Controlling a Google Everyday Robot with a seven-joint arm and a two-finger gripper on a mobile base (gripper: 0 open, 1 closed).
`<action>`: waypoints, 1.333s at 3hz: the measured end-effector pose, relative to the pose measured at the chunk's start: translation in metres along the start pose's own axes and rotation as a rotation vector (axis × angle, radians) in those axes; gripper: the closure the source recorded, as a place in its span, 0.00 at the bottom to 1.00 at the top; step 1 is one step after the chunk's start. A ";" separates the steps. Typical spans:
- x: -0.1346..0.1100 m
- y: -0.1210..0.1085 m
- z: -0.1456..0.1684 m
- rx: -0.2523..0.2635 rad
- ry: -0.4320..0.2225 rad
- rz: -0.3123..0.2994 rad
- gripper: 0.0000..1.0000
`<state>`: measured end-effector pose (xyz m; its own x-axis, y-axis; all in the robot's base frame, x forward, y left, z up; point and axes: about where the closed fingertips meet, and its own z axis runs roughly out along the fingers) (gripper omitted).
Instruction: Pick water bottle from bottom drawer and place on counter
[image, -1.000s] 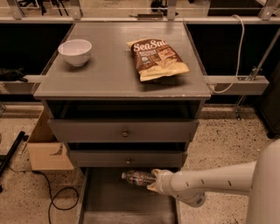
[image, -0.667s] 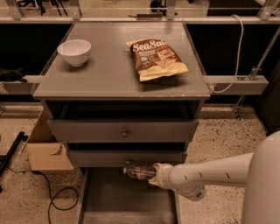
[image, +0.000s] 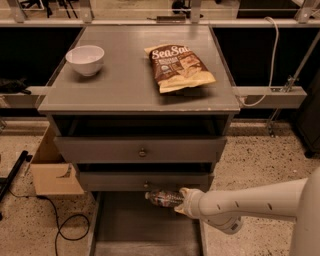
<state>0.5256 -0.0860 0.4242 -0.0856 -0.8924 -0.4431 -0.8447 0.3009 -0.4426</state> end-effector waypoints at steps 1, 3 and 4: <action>0.008 0.002 -0.020 0.014 -0.037 0.018 1.00; 0.024 0.005 -0.072 0.090 -0.158 0.068 1.00; 0.065 0.008 -0.091 0.136 -0.120 0.145 1.00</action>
Offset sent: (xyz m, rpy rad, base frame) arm -0.0570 -0.0940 0.0547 0.2232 -0.1261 -0.0973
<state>0.4652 -0.1718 0.4630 -0.1306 -0.7922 -0.5961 -0.7485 0.4731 -0.4647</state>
